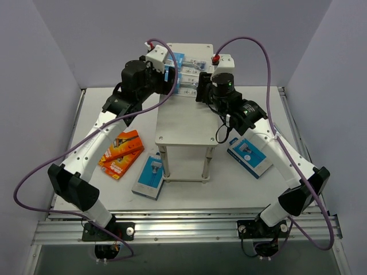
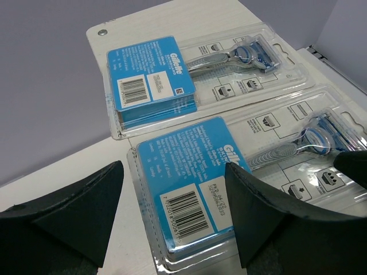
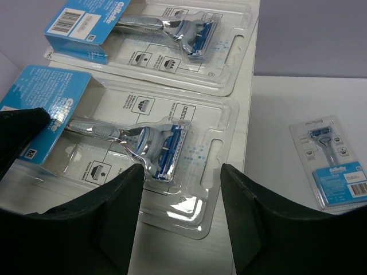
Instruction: Place and organize the shaving razors onto the shelf
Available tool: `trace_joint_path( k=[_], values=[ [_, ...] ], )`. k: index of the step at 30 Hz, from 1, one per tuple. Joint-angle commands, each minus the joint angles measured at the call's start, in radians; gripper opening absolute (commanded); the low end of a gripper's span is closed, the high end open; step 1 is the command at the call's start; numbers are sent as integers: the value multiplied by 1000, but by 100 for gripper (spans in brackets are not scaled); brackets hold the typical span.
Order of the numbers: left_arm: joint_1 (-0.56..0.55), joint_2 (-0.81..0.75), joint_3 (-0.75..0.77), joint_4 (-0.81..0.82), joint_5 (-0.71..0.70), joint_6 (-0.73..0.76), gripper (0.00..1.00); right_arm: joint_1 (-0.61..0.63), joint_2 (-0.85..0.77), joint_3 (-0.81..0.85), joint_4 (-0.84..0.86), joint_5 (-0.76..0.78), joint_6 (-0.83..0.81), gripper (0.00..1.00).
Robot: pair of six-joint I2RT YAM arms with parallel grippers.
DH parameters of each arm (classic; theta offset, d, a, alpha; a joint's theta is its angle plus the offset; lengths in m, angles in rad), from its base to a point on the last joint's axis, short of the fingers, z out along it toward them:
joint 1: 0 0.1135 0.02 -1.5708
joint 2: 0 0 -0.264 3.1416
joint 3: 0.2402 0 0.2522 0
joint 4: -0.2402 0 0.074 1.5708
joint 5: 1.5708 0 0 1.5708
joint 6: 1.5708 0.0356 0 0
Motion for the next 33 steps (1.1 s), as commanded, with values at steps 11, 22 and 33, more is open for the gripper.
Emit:
trace_joint_path(
  k=[11,22,33],
  values=[
    [6,90,98,-39,25,14,80,-101,89,2,-29,-68,9,50],
    [20,94,107,-55,34,20,79,-105,106,2,-9,-111,12,49],
    [31,37,18,-44,26,15,79,-78,90,-9,-7,-114,27,49]
  ],
)
